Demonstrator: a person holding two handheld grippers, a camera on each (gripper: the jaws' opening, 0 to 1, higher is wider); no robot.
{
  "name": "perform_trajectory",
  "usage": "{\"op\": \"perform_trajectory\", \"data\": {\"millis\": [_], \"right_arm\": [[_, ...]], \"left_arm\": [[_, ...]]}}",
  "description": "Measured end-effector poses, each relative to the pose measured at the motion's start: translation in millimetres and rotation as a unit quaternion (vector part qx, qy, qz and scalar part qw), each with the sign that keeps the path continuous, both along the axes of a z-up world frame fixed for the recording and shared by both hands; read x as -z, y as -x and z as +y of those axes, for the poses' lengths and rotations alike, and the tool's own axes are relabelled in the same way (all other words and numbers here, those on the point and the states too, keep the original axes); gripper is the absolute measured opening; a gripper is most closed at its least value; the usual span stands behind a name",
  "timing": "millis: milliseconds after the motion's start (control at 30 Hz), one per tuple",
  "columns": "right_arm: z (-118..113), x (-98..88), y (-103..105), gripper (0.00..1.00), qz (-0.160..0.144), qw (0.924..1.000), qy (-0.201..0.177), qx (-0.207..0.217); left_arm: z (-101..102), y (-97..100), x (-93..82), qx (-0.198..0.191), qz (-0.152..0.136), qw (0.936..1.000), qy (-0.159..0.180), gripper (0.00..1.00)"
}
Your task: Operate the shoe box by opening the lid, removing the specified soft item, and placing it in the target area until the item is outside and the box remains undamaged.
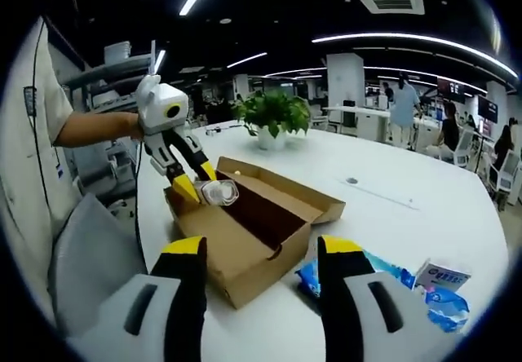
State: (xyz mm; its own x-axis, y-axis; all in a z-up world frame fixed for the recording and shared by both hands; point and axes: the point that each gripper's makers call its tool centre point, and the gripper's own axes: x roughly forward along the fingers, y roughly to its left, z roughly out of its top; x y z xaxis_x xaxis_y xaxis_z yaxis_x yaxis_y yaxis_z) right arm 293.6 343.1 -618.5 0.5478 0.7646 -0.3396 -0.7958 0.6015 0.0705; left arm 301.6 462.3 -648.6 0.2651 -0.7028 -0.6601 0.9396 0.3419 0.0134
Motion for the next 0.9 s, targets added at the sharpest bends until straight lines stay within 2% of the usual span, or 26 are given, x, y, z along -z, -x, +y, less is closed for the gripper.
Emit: {"op": "perform_trajectory", "data": {"millis": [200, 333, 433, 633, 767, 900], "right_arm": [[19.3, -9.4, 3.2, 0.46, 0.007, 0.9993, -0.032, -0.02], [35.6, -22.1, 8.7, 0.42, 0.016, 0.9957, -0.081, -0.041], [43.4, -28.7, 11.5, 0.39, 0.015, 0.9942, -0.093, -0.052], [54.2, -33.2, 11.5, 0.34, 0.018, 0.992, -0.106, -0.066], [61.2, -37.2, 12.5, 0.33, 0.027, 0.989, -0.126, -0.074], [71.4, -48.6, 17.7, 0.29, 0.044, 0.9809, -0.167, -0.09]], "left_arm": [[-12.1, 6.9, -13.9, -0.007, -0.002, 0.9987, 0.05, 0.19], [-18.5, 11.4, -23.1, -0.01, 0.008, 0.9957, 0.092, 0.19], [-20.3, 12.9, -27.6, -0.015, 0.011, 0.9935, 0.112, 0.19], [-23.4, 20.8, -30.5, -0.01, 0.008, 0.9915, 0.129, 0.19], [-26.9, 28.0, -39.3, -0.002, 0.012, 0.9867, 0.162, 0.19], [-28.8, 31.5, -46.6, -0.005, 0.016, 0.9804, 0.197, 0.19]]}}
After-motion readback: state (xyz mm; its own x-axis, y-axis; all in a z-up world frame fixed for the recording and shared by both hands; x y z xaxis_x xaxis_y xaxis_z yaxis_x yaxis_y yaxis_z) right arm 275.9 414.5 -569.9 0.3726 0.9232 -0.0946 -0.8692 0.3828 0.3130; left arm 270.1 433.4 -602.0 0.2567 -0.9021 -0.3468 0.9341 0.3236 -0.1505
